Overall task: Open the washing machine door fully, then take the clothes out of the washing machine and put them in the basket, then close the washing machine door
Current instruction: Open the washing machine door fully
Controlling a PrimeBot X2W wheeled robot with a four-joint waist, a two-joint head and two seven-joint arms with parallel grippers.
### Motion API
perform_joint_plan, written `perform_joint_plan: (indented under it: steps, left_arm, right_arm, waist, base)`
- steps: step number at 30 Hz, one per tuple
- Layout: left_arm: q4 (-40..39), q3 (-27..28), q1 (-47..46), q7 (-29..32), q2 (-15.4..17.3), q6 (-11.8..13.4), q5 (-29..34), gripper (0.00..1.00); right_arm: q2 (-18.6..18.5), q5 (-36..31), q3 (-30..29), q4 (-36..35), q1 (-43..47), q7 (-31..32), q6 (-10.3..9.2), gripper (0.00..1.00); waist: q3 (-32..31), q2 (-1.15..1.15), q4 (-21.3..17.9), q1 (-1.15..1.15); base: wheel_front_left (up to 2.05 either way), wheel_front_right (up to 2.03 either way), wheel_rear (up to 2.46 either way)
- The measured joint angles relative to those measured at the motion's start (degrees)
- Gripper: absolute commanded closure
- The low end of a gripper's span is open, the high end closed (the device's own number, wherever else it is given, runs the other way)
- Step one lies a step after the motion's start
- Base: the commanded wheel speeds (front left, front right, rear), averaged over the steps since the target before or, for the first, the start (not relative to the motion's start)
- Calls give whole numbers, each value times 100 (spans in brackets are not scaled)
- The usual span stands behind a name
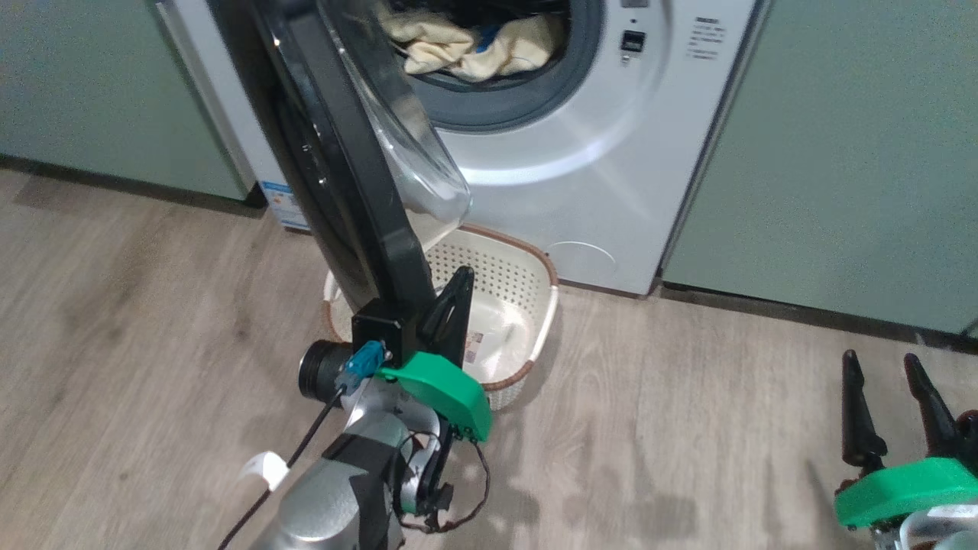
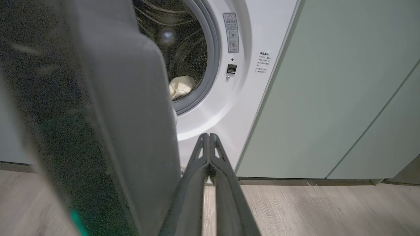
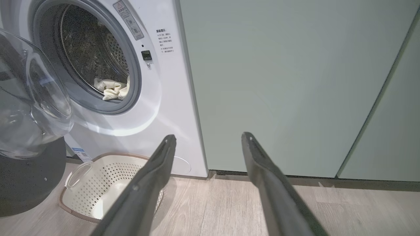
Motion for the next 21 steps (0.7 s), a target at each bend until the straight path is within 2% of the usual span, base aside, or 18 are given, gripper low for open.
perform_joint_plan:
  steps: [11,21]
  left_arm:
    - [-4,66,213,0,5,-46,143,100]
    - [-185,452,474,1,143,-48,142,100]
  right_arm:
    - [0,0,1,-3,2,0,0,0]
    - [3,0,25,5,5,0,0,0]
  waist:
    - [-43,0,506,0]
    - [-63,0,1094,0]
  base:
    - [0,0,0]
    - [0,0,0]
